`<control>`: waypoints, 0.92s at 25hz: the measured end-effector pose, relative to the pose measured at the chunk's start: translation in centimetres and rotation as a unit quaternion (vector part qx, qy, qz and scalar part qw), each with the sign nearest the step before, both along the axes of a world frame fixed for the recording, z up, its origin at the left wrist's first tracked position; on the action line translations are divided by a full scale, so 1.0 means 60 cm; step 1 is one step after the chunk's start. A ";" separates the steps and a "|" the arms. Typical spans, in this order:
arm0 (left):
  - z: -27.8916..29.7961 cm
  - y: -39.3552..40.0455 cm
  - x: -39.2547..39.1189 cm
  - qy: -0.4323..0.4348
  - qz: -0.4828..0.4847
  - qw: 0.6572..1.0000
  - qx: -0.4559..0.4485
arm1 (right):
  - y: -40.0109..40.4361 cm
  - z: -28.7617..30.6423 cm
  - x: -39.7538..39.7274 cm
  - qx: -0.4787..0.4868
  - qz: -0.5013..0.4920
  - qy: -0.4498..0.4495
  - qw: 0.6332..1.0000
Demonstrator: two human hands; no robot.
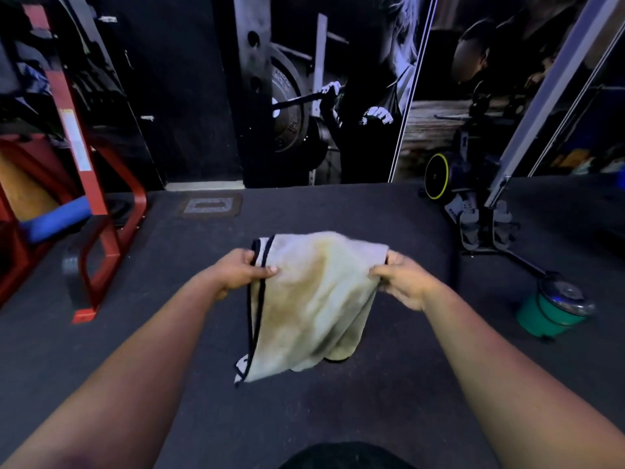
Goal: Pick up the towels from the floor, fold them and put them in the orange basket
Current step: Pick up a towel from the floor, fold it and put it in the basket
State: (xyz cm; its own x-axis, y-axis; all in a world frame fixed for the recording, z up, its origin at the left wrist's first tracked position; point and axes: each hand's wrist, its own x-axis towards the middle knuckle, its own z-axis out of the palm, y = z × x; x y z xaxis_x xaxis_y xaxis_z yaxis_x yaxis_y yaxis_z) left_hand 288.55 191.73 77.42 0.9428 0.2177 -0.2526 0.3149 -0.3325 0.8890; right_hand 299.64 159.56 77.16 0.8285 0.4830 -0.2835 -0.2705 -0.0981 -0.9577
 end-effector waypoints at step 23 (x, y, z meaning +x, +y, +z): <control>-0.007 -0.013 0.003 -0.161 0.218 0.961 -0.052 | -0.004 0.005 0.008 -0.068 -0.158 -0.125 0.977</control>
